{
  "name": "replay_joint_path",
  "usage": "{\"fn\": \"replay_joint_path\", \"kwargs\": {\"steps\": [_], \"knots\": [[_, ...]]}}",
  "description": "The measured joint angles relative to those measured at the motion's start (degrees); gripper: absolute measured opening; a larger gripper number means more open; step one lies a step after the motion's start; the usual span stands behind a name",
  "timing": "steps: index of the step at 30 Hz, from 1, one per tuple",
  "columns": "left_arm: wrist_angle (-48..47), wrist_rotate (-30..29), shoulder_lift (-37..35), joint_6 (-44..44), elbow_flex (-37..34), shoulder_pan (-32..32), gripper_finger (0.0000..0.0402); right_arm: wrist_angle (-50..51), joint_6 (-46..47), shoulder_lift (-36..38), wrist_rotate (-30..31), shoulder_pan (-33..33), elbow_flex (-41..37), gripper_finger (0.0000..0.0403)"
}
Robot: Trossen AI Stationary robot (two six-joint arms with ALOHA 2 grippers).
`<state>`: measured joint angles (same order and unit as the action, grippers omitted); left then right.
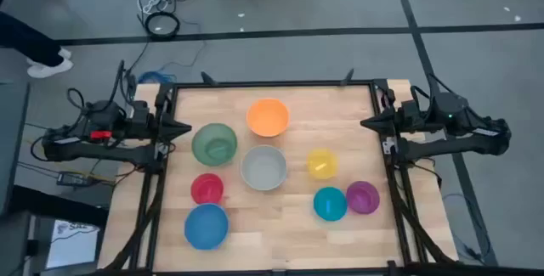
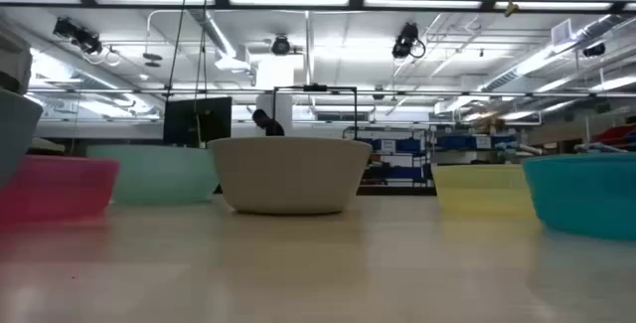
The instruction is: Nest bowls inside each other
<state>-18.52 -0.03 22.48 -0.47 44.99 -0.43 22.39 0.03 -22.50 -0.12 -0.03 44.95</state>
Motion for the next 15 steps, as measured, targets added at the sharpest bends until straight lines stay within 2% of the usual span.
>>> {"fn": "replay_joint_path", "kwargs": {"steps": [15], "knots": [[0.0, 0.0, 0.0, 0.0, 0.0, 0.0, 0.0025, 0.0, 0.0, 0.0, 0.0, 0.0, 0.0, 0.0004]]}}
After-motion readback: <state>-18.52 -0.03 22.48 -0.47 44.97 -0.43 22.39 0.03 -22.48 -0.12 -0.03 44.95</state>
